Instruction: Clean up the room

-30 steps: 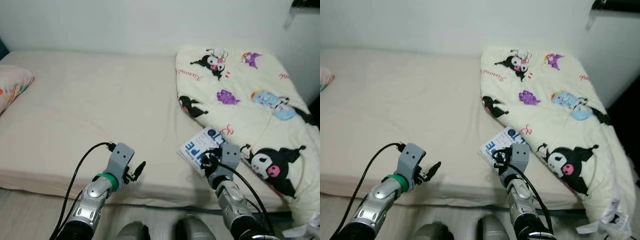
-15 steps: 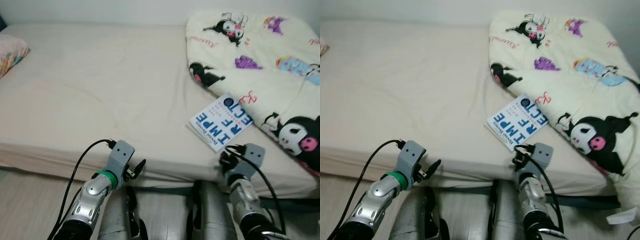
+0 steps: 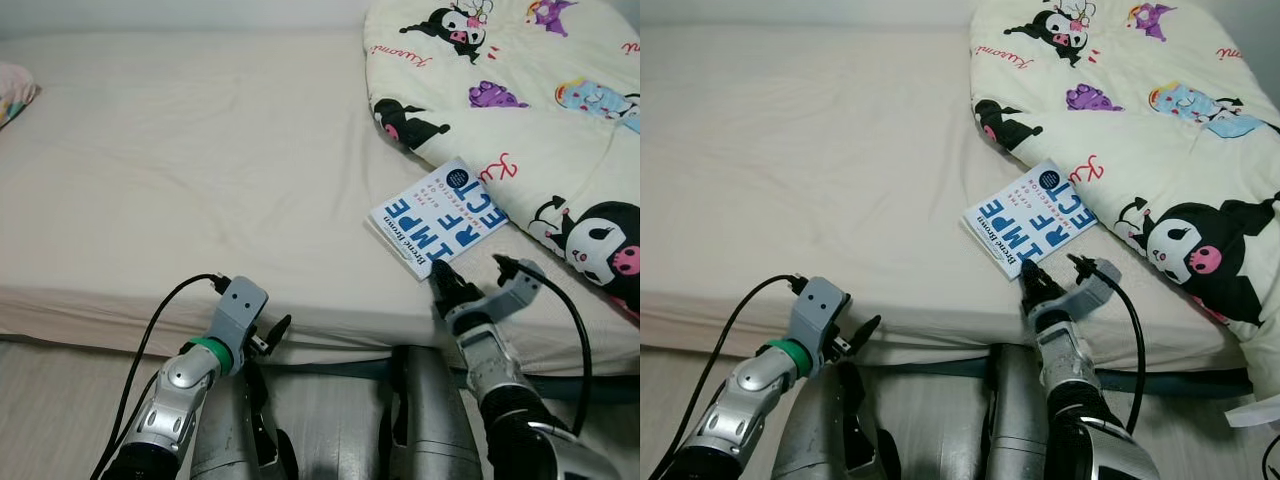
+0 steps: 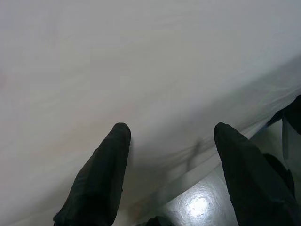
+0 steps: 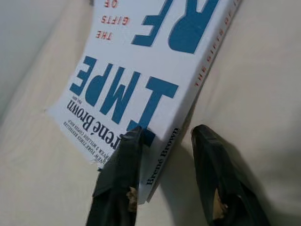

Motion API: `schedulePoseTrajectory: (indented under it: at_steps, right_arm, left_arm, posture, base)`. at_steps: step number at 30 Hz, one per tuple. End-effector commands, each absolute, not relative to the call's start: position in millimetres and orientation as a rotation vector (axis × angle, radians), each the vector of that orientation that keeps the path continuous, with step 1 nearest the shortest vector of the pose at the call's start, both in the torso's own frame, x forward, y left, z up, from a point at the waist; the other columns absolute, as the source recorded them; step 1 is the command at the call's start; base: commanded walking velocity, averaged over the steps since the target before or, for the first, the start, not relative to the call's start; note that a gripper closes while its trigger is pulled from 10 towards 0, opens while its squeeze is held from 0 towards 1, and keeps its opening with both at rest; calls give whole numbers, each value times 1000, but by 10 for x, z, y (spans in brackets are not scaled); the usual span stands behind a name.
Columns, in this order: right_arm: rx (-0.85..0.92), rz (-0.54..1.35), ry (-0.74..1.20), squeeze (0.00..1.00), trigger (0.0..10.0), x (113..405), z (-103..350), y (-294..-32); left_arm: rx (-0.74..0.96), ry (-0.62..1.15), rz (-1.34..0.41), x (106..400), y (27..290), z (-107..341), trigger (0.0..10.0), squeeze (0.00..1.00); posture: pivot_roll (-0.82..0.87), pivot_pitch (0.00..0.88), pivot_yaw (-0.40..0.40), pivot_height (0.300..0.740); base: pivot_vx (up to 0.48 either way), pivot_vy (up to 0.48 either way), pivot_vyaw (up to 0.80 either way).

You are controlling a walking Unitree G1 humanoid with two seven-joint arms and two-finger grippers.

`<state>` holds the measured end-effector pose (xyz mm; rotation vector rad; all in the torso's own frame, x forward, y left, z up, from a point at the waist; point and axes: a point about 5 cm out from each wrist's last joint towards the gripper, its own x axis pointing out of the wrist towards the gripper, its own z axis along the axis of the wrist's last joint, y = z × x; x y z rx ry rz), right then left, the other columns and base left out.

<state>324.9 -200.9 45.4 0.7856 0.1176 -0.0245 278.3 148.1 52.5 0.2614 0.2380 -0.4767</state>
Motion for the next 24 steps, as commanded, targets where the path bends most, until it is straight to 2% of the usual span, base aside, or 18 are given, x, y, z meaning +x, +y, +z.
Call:
schedulePoseTrajectory:
  at_steps: [1,6,7,13,14,15,16,17,18,19,24]
  right_arm:
    - [856,-13,166,1000,10000,3203,348,-1896]
    - [947,46,140,988,10000,3236,393,-1845]
    - [990,101,124,0,10000,3280,452,-1806]
    - [1045,209,96,0,10000,3361,580,-1751]
    - [1054,230,85,0,9490,3388,622,-1746]
    - [1062,235,74,0,6039,3423,668,-1749]
    - [1065,235,67,0,6039,3444,696,-1751]
    - [1067,230,57,0,2745,3474,735,-1760]
    - [1067,230,57,0,2745,3474,735,-1760]
    - [1067,215,44,0,0,3503,773,-1777]
    - [1078,161,3,0,0,3557,852,-1848]
  left_arm:
    - [261,275,-475,2720,1525,471,10000,0]
    - [267,285,-471,2682,1558,469,10000,0]
    - [271,286,-466,2680,1573,477,10000,0]
    - [274,286,-458,2688,1586,492,10000,0]
    - [274,286,-455,2688,1590,495,10000,0]
    - [273,286,-452,2687,1592,499,10000,0]
    - [273,287,-450,2686,1593,501,10000,0]
    - [272,287,-448,2685,1593,505,10000,0]
    - [272,287,-448,2685,1593,505,10000,0]
    - [271,288,-446,2685,1593,507,10000,0]
    - [272,290,-443,2689,1591,509,10000,0]
  posture:
    - [42,172,125,520]
    - [55,178,130,520]
    - [61,178,134,520]
    - [69,177,134,520]
    - [70,174,133,520]
    - [73,171,132,520]
    - [73,171,132,520]
    - [75,170,131,520]
    - [75,170,131,520]
    - [77,166,129,520]
    - [78,153,127,520]
  base:
    - [0,0,0]
    - [0,0,0]
    - [0,0,0]
    - [0,0,0]
    - [0,0,0]
    - [0,0,0]
    - [0,0,0]
    - [0,0,0]
    - [0,0,0]
    - [0,0,0]
    - [0,0,0]
